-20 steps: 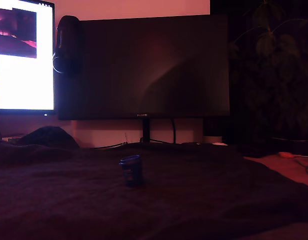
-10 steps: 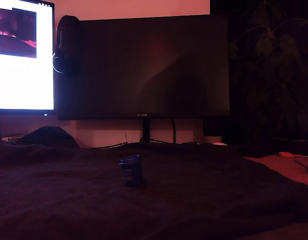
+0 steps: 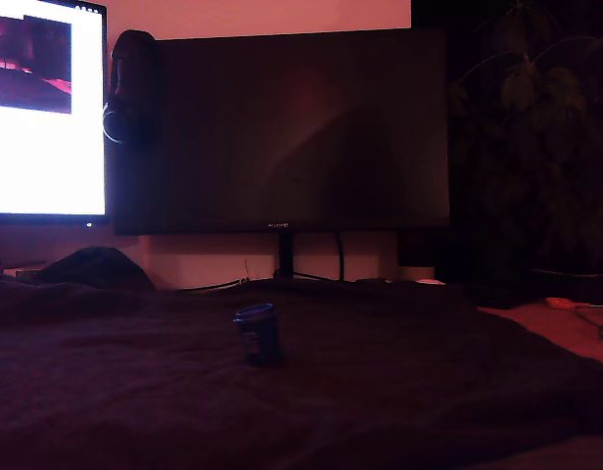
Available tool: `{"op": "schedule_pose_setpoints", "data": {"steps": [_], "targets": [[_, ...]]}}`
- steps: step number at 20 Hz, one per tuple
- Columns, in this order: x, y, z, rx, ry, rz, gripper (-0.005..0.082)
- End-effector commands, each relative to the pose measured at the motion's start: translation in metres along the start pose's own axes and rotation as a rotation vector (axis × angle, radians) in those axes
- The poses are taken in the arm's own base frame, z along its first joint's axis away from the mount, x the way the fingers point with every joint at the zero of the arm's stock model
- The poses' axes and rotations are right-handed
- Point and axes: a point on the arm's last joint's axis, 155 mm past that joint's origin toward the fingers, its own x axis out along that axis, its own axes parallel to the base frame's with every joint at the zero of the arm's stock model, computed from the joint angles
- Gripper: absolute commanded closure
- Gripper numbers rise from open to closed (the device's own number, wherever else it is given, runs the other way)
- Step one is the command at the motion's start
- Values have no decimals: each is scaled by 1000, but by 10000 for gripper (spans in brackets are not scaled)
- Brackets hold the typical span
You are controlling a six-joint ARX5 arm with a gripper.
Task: Pick up the coffee capsules on the table and drop them inside the coffee cup
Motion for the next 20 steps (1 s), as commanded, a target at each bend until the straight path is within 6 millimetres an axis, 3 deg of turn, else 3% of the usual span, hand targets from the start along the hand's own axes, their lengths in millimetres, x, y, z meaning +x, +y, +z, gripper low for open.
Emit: {"op": "schedule_pose_setpoints", "data": {"steps": [1,12,17,20], "targets": [[0,-9,4,8,9,-30,793],[0,-63,-13,104,75,-241,793],[-3,-79,-1,122,22,-301,793],[-2,-84,-5,128,38,-317,793]]}}
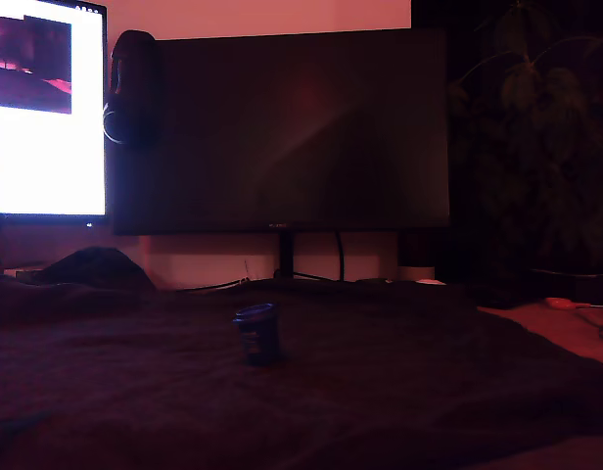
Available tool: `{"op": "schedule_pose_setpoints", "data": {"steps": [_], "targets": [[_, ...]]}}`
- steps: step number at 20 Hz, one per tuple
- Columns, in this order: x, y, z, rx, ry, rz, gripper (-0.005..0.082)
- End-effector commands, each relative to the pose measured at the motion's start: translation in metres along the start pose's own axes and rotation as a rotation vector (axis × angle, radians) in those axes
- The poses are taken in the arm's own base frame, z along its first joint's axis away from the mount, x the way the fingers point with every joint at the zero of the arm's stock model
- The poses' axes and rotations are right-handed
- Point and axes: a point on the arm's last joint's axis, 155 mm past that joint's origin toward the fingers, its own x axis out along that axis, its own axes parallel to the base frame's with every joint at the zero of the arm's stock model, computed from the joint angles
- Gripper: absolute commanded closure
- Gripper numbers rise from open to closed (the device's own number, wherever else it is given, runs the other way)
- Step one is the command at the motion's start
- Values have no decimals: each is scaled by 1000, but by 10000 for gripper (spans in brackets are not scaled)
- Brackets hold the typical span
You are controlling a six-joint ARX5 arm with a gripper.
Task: Pick up the coffee capsules on the table and drop them inside the coffee cup
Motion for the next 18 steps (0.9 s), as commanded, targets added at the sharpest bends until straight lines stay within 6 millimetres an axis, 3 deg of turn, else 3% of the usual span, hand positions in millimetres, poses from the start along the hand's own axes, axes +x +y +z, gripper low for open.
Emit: {"op": "schedule_pose_setpoints", "data": {"steps": [1,5,14,15,16,18], "targets": [[3,-4,1,9,4,-16,793],[10,-15,4,24,1,-60,793],[39,-29,-9,38,62,-110,788],[42,-29,-10,37,67,-110,738],[45,-28,-9,32,62,-109,618],[50,-28,-6,23,44,-106,281]]}}
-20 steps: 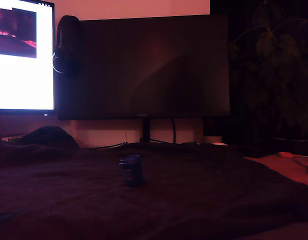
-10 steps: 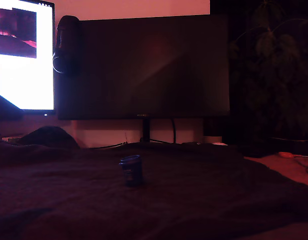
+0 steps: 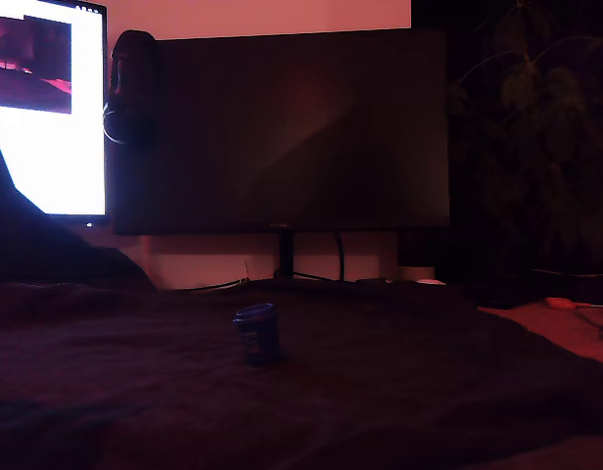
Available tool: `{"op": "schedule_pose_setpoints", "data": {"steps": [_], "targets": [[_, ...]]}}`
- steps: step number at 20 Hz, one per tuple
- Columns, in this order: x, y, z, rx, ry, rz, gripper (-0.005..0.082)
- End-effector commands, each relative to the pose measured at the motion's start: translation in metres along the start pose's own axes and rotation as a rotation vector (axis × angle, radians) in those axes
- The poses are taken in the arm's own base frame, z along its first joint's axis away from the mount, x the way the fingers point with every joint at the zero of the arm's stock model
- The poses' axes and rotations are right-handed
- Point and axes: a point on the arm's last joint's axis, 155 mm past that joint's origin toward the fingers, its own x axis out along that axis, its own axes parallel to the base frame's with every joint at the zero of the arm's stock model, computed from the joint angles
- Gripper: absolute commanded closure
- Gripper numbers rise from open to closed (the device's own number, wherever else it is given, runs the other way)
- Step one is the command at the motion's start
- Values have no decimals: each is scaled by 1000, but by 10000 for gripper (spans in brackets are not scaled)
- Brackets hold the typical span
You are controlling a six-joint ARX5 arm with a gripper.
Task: Pick up the coffee capsules on the table and drop them inside the coffee cup
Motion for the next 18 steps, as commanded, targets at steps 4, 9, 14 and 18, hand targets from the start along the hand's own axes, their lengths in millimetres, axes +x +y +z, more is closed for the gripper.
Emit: {"op": "schedule_pose_setpoints", "data": {"steps": [4,9,14,18], "targets": [[12,3,10,9,-45,10,149],[27,3,11,16,-73,5,149],[42,4,2,21,-74,-2,149],[51,2,3,22,-89,-9,149]]}}
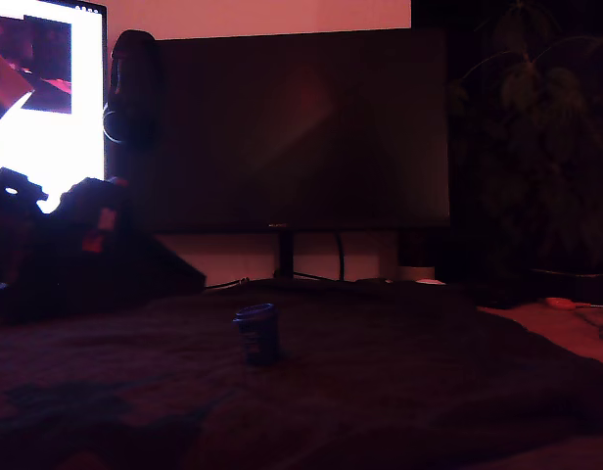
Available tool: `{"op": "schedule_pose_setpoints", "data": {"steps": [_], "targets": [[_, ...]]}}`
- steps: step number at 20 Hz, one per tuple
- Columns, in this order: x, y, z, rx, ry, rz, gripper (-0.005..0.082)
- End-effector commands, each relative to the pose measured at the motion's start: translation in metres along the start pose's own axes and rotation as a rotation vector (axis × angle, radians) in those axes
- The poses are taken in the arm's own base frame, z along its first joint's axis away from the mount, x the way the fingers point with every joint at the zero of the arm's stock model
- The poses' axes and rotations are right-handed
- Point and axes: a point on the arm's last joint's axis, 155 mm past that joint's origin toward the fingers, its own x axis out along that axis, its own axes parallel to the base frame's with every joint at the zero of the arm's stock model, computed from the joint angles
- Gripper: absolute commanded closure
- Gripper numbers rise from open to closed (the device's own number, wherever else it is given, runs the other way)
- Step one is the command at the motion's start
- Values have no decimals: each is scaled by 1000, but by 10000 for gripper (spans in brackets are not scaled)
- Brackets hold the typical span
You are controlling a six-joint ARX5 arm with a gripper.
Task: Pick up the coffee capsules on the table and drop them inside the coffee cup
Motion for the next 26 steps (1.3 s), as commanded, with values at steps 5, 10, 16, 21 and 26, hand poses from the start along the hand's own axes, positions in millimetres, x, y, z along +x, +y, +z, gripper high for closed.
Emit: {"op": "schedule_pose_setpoints", "data": {"steps": [5,10,16,21,26], "targets": [[20,-3,-2,3,26,-8,150],[40,-5,-13,7,72,-15,150],[62,-7,-12,9,86,-19,150],[78,-4,-17,7,103,-9,150],[90,-1,-20,6,120,0,150]]}}
